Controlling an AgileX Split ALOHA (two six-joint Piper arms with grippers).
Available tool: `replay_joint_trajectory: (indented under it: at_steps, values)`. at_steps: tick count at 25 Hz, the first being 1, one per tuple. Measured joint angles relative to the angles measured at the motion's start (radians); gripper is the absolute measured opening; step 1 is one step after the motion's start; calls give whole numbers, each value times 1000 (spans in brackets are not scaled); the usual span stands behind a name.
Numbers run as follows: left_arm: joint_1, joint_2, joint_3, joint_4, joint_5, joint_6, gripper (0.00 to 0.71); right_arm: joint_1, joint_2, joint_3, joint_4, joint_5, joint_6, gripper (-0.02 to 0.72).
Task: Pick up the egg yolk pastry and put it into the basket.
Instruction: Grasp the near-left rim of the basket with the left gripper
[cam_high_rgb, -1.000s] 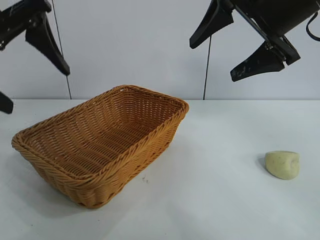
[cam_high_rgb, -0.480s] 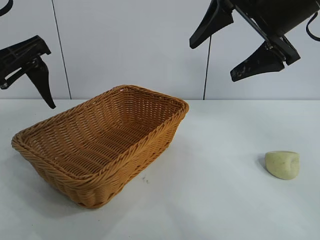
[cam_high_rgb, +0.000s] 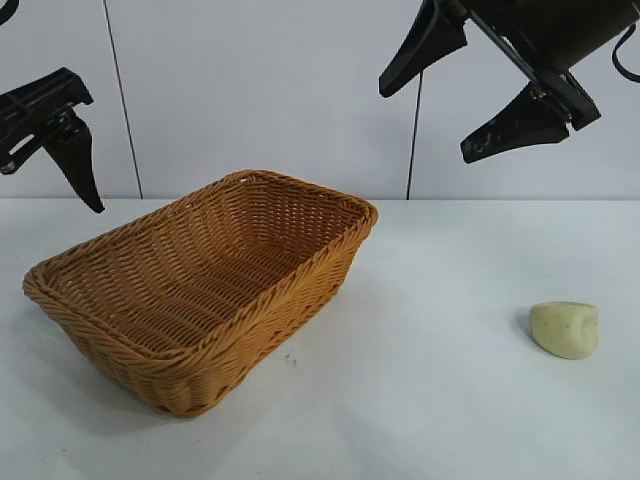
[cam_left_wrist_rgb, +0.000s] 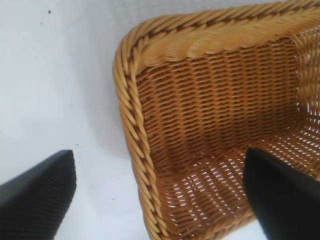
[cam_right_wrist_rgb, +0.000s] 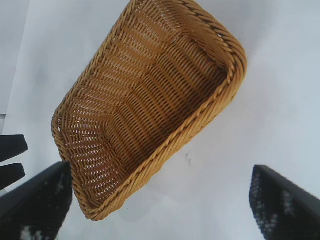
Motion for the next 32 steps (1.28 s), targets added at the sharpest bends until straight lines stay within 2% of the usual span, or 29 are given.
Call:
replay_joint_trajectory:
  at_steps: [10, 17, 18, 20, 22, 24, 25, 29, 32]
  values:
    - [7, 204, -10, -23, -72, 0, 696, 0, 0, 0, -1, 1, 0, 662]
    - [8, 237, -10, -23, -90, 0, 680, 0, 0, 0, -2, 1, 0, 662]
    - [8, 237, -10, -23, -90, 0, 640, 0, 0, 0, -3, 1, 0, 662]
    - [8, 237, -10, -23, -90, 0, 514, 0, 0, 0, -3, 1, 0, 662]
    - [8, 237, -10, -23, -90, 0, 335, 0, 0, 0, -3, 1, 0, 662]
    - [8, 237, -10, -34, -96, -2, 186, 0, 0, 0, -3, 1, 0, 662]
    - [12, 235, -11, -52, -100, -8, 150, 0, 0, 0, -3, 1, 0, 662]
    - [22, 233, -25, -133, -80, 77, 146, 0, 0, 0, -4, 1, 0, 662]
    - [61, 233, -71, -226, -38, 209, 144, 0, 0, 0, -4, 1, 0, 662]
